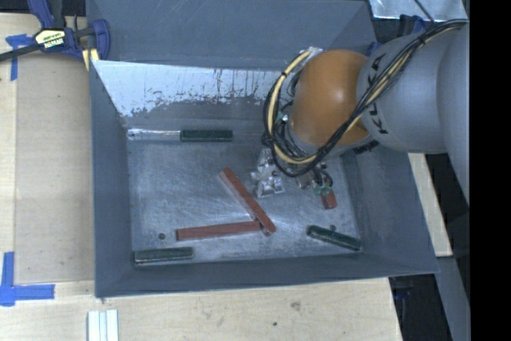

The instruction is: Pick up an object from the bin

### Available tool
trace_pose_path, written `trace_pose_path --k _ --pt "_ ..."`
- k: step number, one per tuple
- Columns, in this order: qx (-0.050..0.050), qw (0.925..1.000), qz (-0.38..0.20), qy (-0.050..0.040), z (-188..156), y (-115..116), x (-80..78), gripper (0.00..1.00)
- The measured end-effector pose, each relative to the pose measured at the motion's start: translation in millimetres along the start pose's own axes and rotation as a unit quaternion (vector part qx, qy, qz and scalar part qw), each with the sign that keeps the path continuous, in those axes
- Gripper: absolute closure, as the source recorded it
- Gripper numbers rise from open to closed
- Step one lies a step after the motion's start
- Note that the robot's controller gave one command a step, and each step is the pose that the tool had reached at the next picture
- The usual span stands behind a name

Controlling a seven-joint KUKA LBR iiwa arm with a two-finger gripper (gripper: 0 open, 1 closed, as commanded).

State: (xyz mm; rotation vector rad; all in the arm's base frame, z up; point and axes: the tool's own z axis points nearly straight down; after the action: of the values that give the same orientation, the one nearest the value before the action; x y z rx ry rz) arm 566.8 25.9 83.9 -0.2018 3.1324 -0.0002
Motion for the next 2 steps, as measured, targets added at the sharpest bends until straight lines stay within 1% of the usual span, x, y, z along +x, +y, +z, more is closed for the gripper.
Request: trace_pose_path --k 1,2 --pt "0.0 1.0 0.0 -0.0001 0.0 0.0 -0.1 0.0" --pt "0.0 1.0 -0.001 -0.0001 0.0 0.1 -0.1 0.0"
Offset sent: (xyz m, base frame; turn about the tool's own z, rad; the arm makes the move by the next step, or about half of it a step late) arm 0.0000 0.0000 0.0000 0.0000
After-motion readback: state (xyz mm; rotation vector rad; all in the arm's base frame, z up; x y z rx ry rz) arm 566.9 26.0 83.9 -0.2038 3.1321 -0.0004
